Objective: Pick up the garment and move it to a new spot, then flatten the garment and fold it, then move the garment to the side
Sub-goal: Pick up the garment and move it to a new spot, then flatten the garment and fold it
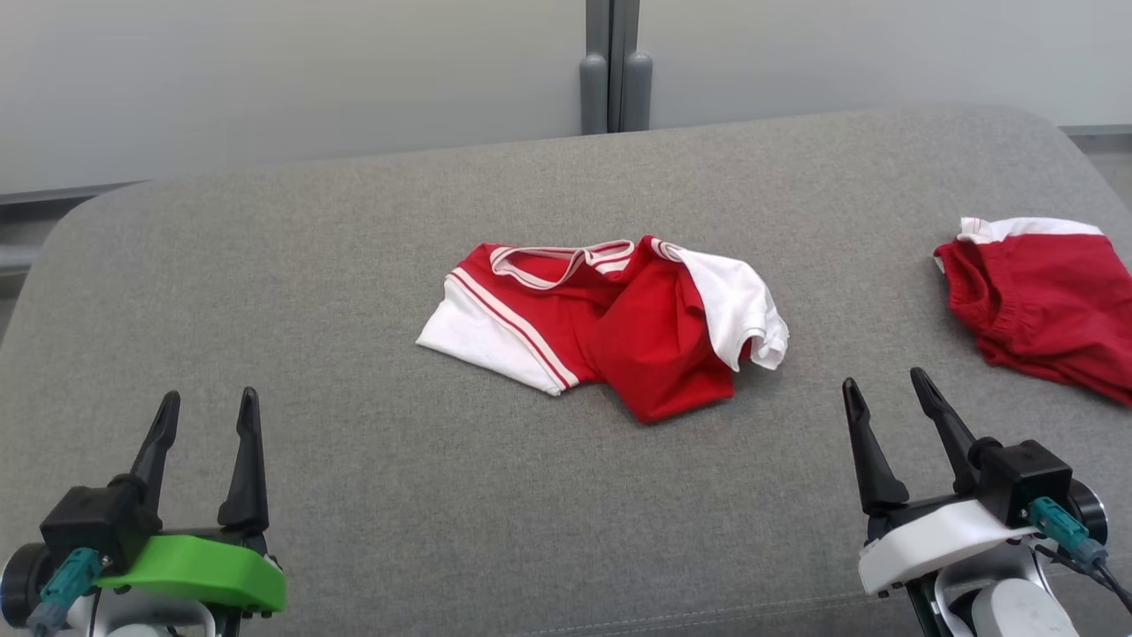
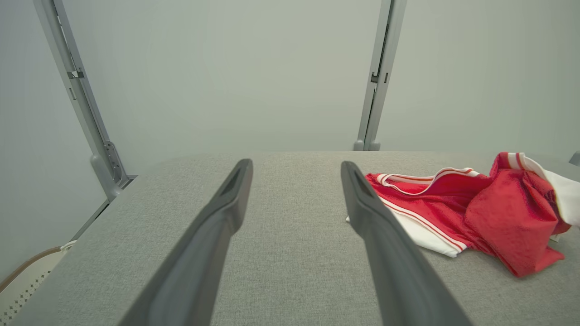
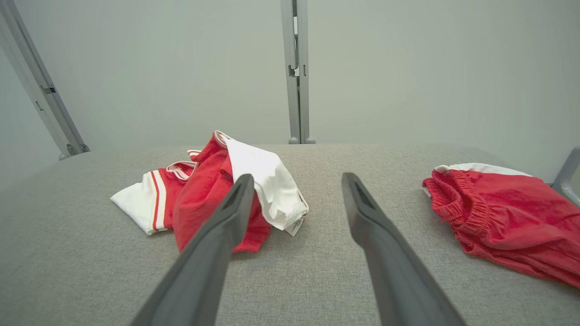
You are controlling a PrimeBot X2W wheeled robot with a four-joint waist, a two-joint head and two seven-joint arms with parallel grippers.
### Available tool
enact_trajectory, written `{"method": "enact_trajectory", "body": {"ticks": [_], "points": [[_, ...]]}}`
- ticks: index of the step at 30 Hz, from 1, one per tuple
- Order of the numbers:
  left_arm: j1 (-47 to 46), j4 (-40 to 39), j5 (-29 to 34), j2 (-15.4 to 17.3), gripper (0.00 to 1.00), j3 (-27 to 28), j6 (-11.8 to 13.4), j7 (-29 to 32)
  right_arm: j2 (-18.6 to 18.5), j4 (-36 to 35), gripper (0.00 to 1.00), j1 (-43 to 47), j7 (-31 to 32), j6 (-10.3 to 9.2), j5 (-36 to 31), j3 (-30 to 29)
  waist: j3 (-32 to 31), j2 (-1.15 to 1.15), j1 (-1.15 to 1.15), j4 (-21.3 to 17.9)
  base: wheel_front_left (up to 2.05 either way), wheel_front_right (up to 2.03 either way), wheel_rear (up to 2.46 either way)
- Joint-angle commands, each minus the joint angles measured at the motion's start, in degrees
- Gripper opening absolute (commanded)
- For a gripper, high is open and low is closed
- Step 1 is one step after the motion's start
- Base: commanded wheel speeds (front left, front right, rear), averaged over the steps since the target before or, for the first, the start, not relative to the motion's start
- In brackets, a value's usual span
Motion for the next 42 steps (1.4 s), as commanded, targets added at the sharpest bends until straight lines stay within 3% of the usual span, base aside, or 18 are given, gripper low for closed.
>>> {"method": "enact_trajectory", "body": {"ticks": [1, 22, 29, 42], "points": [[1.27, -0.17, 0.6, 0.32, 1.0, -0.07, 0.33, -0.3, 0.02, -0.51, 1.0, 0.98, 0.37, -0.06, -0.05, -0.18, -1.79, 0.0, 0.0, 0.47, 0.0, 0.0, 0.0], [1.36, 3.11, 1.42, -2.0, 1.0, -0.03, -0.81, -0.28, -0.01, -3.72, 1.0, 3.47, 3.05, -0.06, -0.39, -0.65, -2.41, 0.0, 0.0, 1.72, 0.0, 0.0, 0.0], [-0.27, 3.07, 1.91, -2.83, 1.0, -0.62, -1.29, -0.28, -3.57, -1.25, 1.0, 0.21, 4.56, -0.06, -1.0, 2.71, -0.77, 0.0, 0.0, 3.46, 0.0, 0.0, 0.0], [-7.29, 4.42, 3.69, -6.08, 1.0, -2.4, -3.94, -0.28, -13.6, 12.14, 1.0, -15.8, 5.64, -0.07, -2.03, 14.3, 7.99, 0.0, 0.0, 8.26, 0.0, 0.0, 0.0]]}}
